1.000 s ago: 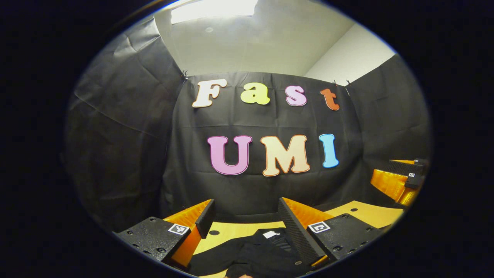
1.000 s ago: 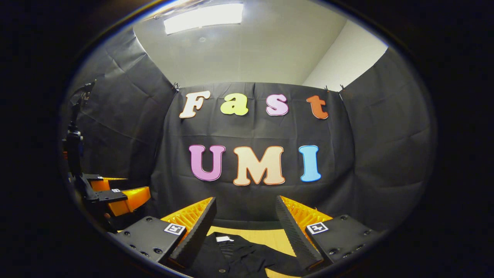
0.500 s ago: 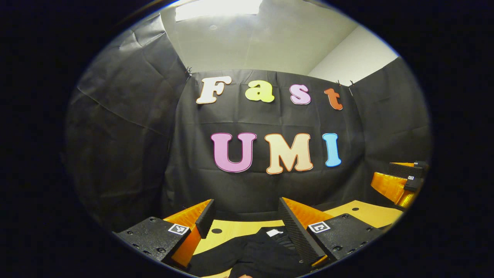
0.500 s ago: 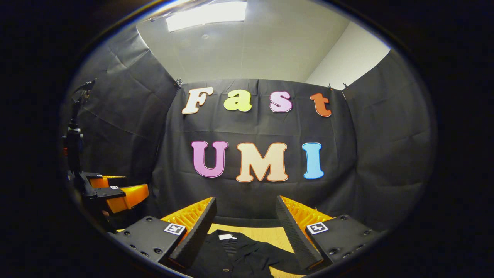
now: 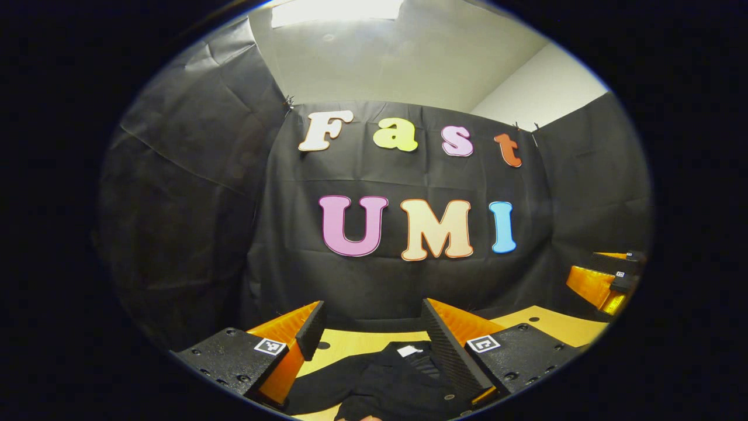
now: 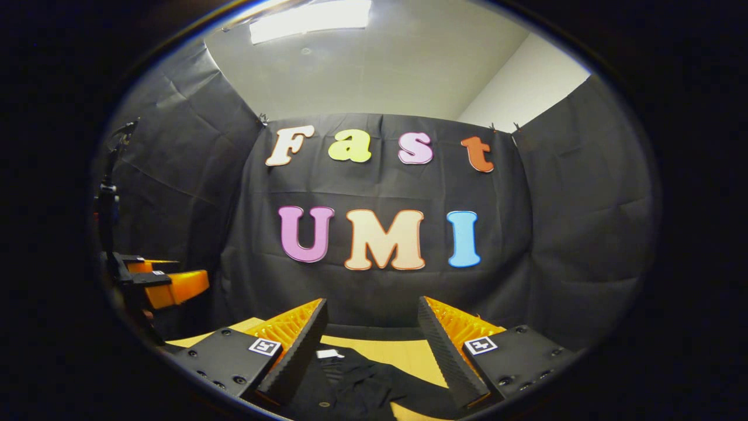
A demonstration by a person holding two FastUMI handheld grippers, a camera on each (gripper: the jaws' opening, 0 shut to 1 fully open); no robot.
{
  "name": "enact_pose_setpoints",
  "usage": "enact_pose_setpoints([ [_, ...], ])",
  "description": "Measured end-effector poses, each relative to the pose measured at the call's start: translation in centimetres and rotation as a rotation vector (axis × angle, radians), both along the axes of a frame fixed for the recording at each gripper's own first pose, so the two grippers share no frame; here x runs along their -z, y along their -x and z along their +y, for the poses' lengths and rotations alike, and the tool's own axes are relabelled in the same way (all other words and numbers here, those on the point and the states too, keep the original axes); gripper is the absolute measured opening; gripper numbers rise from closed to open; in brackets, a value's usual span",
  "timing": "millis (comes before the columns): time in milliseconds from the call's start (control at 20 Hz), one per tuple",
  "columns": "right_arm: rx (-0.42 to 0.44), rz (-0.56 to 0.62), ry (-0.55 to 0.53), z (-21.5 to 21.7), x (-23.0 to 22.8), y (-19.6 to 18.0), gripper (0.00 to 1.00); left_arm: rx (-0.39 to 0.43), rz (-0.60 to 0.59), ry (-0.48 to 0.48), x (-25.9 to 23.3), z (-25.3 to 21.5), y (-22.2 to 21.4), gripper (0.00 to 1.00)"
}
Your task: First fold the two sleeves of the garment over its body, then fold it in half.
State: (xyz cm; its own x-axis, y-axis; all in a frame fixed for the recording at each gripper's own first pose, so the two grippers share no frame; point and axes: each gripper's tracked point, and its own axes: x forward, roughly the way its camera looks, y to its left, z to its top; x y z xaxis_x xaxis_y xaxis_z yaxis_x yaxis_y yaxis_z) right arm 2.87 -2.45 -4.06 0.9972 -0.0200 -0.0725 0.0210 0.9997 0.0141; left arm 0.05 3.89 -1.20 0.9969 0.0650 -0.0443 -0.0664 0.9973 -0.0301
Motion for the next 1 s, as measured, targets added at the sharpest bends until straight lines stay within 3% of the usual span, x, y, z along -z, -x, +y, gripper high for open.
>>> enact_pose_setpoints([
  [450,0.210,0.162,0.057,-14.1,6.6,0.2,0.99,-0.021,-0.004,-0.019,-0.7,-2.7,-0.2,0.96],
  [700,0.301,0.358,0.039,-21.0,14.7,2.8,0.99,-0.020,0.011,-0.034,-0.5,-5.2,-0.3,0.99],
  [800,0.313,0.428,0.024,-22.5,17.9,4.0,0.96,-0.022,0.022,-0.038,-0.2,-6.3,-0.4,0.99],
  [1000,0.325,0.593,0.034,-25.3,24.7,6.5,0.98,-0.028,0.046,-0.046,0.3,-8.5,-0.6,0.99],
])
